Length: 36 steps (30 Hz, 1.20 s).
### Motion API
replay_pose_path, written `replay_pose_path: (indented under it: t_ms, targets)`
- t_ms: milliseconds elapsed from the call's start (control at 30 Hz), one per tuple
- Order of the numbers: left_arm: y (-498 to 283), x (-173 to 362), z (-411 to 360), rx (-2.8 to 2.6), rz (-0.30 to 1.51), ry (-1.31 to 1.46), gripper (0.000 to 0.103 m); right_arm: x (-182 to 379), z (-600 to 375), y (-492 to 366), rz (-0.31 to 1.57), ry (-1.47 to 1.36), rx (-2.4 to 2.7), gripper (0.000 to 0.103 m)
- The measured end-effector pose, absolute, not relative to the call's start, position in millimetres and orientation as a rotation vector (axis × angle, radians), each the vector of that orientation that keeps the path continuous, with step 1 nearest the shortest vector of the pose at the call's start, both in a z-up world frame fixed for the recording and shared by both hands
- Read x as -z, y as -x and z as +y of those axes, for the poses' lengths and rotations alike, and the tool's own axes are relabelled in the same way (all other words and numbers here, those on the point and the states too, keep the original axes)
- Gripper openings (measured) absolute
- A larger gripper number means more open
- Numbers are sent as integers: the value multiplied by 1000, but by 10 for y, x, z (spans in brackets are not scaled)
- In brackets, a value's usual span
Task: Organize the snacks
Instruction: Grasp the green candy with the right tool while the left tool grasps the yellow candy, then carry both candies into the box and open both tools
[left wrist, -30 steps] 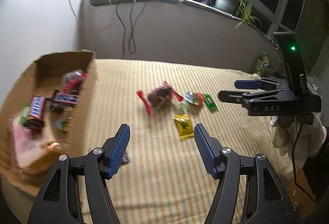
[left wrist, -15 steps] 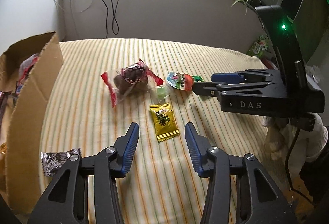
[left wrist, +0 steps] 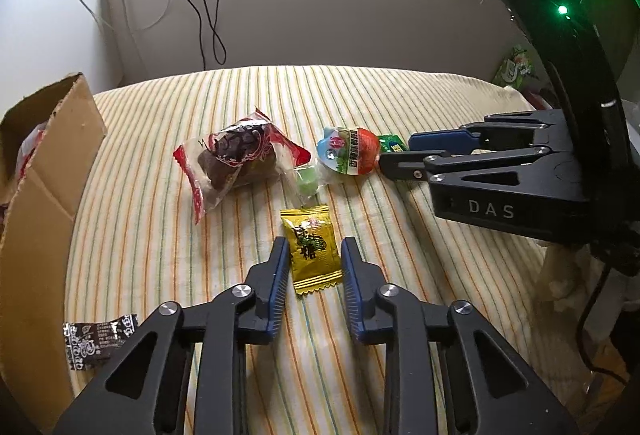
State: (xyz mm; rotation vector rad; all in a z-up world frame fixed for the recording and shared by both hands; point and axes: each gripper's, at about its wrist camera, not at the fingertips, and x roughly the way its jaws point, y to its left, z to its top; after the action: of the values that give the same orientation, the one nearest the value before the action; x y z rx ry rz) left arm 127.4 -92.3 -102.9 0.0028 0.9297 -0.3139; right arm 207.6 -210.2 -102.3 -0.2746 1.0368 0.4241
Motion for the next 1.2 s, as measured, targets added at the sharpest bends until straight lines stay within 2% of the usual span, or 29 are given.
replay_pose_path:
  t_ms: [100, 600, 1200]
  targets:
    - [-1281, 1032, -908, 313, 928, -2, 20, 1017, -2112, -2069, 1040, 287, -419, 25]
    - [-1171, 926, -773, 318, 902, 27, 19, 934, -2246, -1935, 1032, 242, -415, 24]
    - [-803, 490, -306, 258, 779, 71, 19, 413, -2060, -1527, 926, 224, -483, 24]
